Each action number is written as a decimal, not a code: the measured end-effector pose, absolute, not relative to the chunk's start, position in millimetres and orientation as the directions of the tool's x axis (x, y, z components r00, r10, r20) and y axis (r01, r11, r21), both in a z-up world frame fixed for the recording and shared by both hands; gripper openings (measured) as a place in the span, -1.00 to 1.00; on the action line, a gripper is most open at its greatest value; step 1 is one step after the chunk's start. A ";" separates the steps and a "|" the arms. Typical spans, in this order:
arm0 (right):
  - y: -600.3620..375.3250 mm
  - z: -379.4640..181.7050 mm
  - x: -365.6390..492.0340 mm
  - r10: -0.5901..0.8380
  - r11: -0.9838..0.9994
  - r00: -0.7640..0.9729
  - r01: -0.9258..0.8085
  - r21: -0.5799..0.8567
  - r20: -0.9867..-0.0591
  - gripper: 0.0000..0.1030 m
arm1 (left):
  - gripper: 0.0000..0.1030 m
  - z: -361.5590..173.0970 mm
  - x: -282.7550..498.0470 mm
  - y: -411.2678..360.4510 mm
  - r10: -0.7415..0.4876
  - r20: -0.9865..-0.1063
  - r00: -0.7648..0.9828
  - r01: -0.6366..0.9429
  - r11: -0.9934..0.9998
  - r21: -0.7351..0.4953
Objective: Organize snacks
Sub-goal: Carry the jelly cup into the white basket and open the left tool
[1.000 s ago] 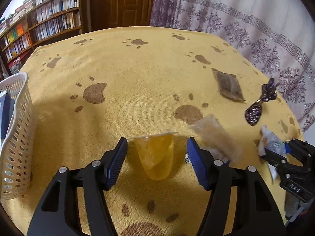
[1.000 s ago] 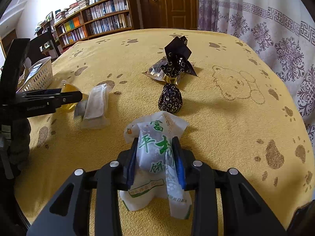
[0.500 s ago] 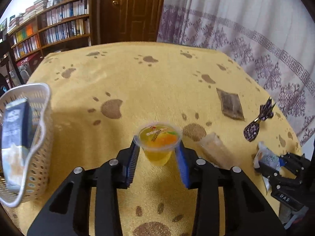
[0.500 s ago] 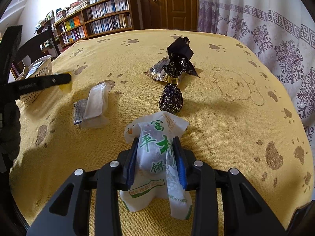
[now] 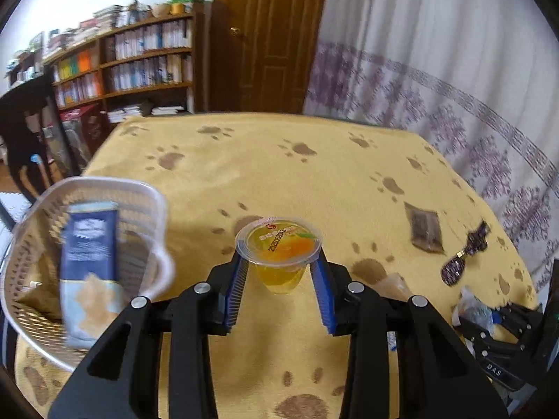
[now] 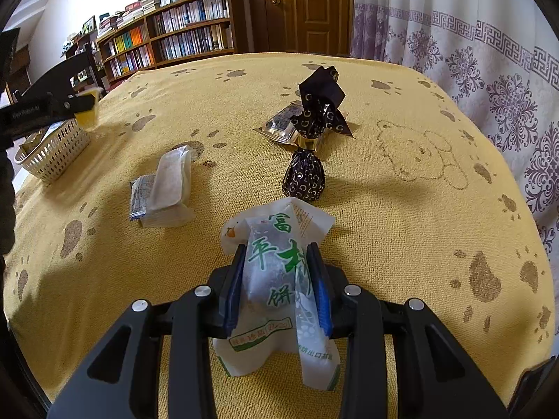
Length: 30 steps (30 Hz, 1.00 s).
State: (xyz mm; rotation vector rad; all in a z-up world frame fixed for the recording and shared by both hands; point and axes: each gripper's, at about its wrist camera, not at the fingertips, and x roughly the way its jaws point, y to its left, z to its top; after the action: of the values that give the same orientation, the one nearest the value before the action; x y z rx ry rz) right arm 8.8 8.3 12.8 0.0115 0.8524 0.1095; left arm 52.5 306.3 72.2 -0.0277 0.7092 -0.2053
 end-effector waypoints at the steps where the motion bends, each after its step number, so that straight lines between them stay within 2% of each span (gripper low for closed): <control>1: 8.6 12.7 8.4 0.101 0.994 0.653 -0.092 0.054 -0.751 -0.33 | -0.28 76.4 51.8 313.7 -0.184 -0.635 0.750 0.157 0.983 -0.099; 10: 8.4 12.9 8.4 0.101 0.994 0.653 -0.092 0.054 -0.751 -0.33 | -0.28 100.9 45.6 375.8 -0.046 -0.582 0.812 -0.022 0.994 -0.109; 15: 9.0 12.5 7.9 0.101 0.994 0.653 -0.093 0.054 -0.751 -0.33 | -0.27 101.7 48.1 403.6 -0.016 -0.584 0.812 -0.088 0.985 -0.149; 16: 8.8 12.7 8.2 0.101 0.994 0.653 -0.093 0.054 -0.751 -0.33 | -0.23 101.0 48.8 409.1 -0.010 -0.588 0.809 -0.103 0.982 -0.158; 19: 9.1 12.5 7.8 0.102 0.994 0.653 -0.093 0.054 -0.751 -0.33 | 0.16 99.0 51.2 419.3 -0.010 -0.595 0.804 -0.129 0.973 -0.190; 23: 9.2 12.5 7.7 0.102 0.994 0.653 -0.092 0.054 -0.751 -0.32 | 0.46 102.4 48.2 420.6 0.000 -0.576 0.818 -0.135 0.972 -0.192; 30: 9.1 12.3 7.6 0.102 0.994 0.653 -0.093 0.054 -0.751 -0.32 | 0.47 102.2 48.6 421.2 0.004 -0.576 0.818 -0.141 0.971 -0.194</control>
State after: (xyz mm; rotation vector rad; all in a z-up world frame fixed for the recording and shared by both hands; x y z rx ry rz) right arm 7.6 9.1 12.3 0.0111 0.8523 0.1104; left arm 48.6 421.2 102.2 -0.2334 0.6098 0.0783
